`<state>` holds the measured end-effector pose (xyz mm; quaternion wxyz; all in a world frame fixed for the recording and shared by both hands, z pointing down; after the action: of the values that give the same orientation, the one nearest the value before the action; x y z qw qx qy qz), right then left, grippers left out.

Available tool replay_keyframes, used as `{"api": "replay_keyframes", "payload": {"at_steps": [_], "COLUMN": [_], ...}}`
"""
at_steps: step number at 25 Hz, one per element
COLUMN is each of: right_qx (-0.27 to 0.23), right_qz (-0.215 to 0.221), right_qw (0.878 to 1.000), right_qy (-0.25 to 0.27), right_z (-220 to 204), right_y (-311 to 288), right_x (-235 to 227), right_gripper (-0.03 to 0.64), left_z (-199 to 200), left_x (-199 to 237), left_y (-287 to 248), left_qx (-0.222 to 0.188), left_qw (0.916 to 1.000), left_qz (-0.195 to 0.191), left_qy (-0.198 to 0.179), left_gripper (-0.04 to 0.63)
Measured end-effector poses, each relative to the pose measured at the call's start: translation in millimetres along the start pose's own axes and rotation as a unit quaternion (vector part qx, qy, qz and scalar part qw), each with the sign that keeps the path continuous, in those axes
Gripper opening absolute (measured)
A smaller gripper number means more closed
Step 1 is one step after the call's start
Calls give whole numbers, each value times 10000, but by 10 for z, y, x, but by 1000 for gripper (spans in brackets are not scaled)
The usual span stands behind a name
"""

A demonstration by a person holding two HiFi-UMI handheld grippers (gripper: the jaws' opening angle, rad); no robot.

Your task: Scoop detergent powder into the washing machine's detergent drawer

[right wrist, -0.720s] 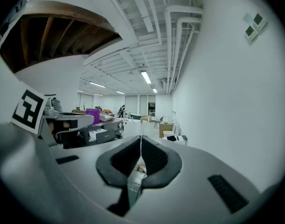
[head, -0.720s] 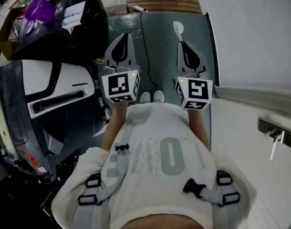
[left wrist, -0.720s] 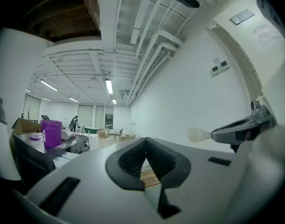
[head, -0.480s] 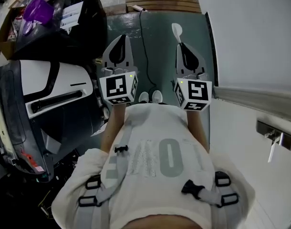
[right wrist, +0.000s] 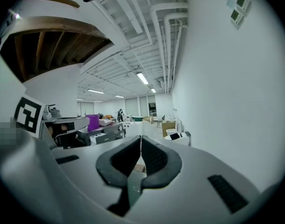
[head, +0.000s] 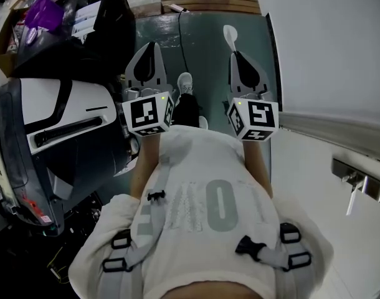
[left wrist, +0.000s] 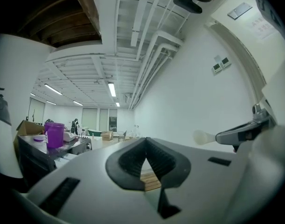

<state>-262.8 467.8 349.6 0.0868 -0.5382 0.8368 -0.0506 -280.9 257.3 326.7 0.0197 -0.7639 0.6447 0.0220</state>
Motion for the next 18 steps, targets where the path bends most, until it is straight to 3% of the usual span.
{"api": "replay_keyframes", "payload": {"at_steps": [10, 18], "right_qx": [-97, 33], "right_qz": [-48, 158], "right_qw": [9999, 9995], "right_qy": [2, 288], "right_z": [59, 178], "right_y": [-490, -1268], "right_x": [-195, -322], "right_gripper": [12, 12], "left_z": [-55, -174], "left_x": [115, 431], "left_y": [-604, -1346], "left_qx": [-163, -201], "left_qw": [9997, 9997], "left_qz": [-184, -13], "left_qy": [-52, 130], "left_gripper": [21, 21]}}
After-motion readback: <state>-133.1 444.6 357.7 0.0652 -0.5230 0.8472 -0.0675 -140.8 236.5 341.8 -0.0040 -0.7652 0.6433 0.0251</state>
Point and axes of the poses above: the fingertips, and each gripper's own axes: y backward along the fingers, x to its left, z out of its top, the point moved 5 cm from there along y, backward along the fingers, and after that the axes turned 5 degrees about -z, right-handed, at the moved point
